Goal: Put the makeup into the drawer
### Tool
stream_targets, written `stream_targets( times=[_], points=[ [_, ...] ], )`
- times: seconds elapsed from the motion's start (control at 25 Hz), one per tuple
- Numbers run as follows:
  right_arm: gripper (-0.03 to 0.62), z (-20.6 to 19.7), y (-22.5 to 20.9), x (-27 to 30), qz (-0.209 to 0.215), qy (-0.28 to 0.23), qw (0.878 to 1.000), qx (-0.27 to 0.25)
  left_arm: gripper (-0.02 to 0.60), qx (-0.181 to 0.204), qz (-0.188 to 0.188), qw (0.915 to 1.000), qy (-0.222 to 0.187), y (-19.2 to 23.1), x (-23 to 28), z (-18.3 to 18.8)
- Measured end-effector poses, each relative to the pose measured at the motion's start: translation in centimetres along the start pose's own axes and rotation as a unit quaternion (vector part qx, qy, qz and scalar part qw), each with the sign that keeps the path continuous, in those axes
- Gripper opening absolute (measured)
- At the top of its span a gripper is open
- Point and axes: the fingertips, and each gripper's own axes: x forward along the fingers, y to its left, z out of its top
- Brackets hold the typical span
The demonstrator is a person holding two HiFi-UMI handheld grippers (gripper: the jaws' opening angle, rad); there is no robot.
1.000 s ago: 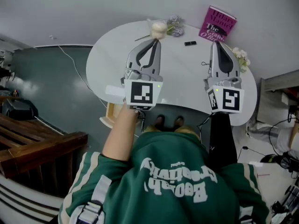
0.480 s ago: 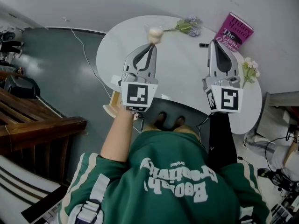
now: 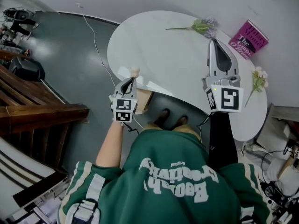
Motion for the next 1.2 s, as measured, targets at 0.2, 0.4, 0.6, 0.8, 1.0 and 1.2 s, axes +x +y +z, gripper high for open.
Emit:
stream_targets(
  times=[0.2, 0.4, 0.6, 0.8, 1.0, 1.2],
  points=[
    [0.008, -0.4, 0.4, 0.2, 0.002, 0.004, 1.0, 0.003, 0.02, -0.05, 0.011, 0.9918, 0.117, 1.3, -0.8, -9.9],
    [0.008, -0.6, 0.2, 0.1, -0.005, 0.008, 1.0, 0.001, 0.02, -0.121, 0.023, 0.965, 0.232, 1.9, -1.2, -16.9],
    [0.008, -0.8, -0.1, 0.1, -0.008, 0.009, 1.0, 0.003, 0.02, -0.13, 0.022, 0.9566, 0.26, 2.1, -1.1, -17.9],
    [0.008, -0.8, 0.3, 0.4, -0.003, 0.009, 1.0, 0.003, 0.02, -0.137, 0.022, 0.9489, 0.284, 2.0, -1.6, -19.5],
    [0.008, -1.0, 1.0, 1.1, 0.005, 0.01, 1.0, 0.004, 0.032, -0.148, 0.026, 0.9509, 0.27, 2.0, -1.3, -19.5],
    [0.009, -1.4, 1.2, 1.6, 0.009, 0.013, 1.0, 0.005, 0.249, -0.144, 0.021, 0.957, 0.251, 2.2, -0.9, -18.8]
  ],
)
